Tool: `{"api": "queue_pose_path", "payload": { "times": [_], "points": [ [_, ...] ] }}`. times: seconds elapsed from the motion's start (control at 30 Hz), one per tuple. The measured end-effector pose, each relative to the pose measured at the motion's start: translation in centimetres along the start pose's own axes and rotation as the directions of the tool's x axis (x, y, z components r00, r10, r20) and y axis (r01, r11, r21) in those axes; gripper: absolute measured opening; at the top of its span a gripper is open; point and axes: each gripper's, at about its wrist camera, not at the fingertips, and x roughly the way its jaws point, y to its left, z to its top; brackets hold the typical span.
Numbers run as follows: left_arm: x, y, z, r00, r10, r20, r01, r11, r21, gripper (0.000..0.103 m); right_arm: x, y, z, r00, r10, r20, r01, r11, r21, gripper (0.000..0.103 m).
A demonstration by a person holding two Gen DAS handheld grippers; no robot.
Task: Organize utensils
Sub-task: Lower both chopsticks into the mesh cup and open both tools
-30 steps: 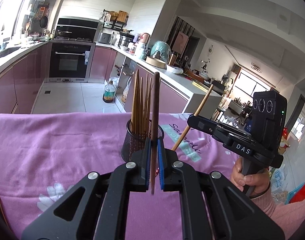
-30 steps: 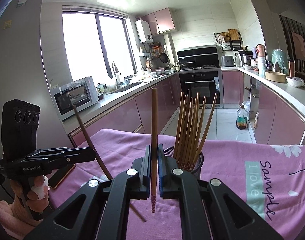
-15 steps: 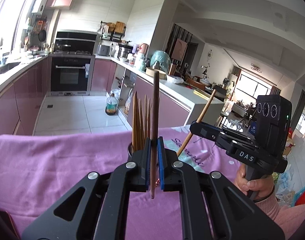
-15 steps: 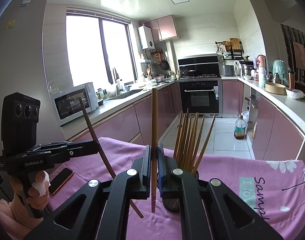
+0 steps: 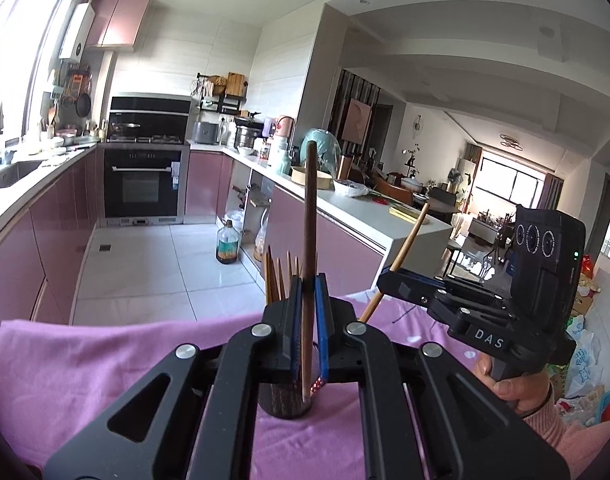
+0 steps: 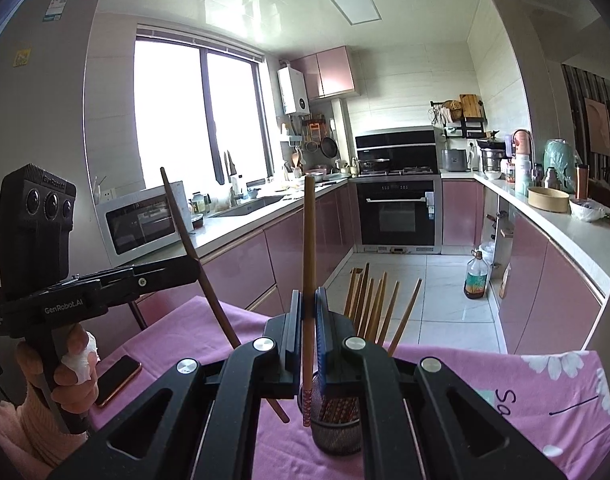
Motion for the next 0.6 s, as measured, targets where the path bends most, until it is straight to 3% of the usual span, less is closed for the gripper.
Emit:
{"api": "queue_pose_path", "payload": {
  "times": [0.3, 0.6],
  "points": [
    [2.1, -1.0, 0.7, 1.0, 0.023, -0.004, -0.023, 1.0, 0.007, 0.007, 1.7, -0.7, 0.2, 1.0, -0.028, -0.006, 0.028, 1.0, 0.004, 0.005],
    [2.8, -0.2, -0.8, 0.997, 0.038, -0.073, -0.038, 0.999, 0.007, 0.007, 3.6, -1.5, -0.5, 0.997, -0.043, -0.059, 0.045, 0.999, 0.025, 0.005]
  ]
}}
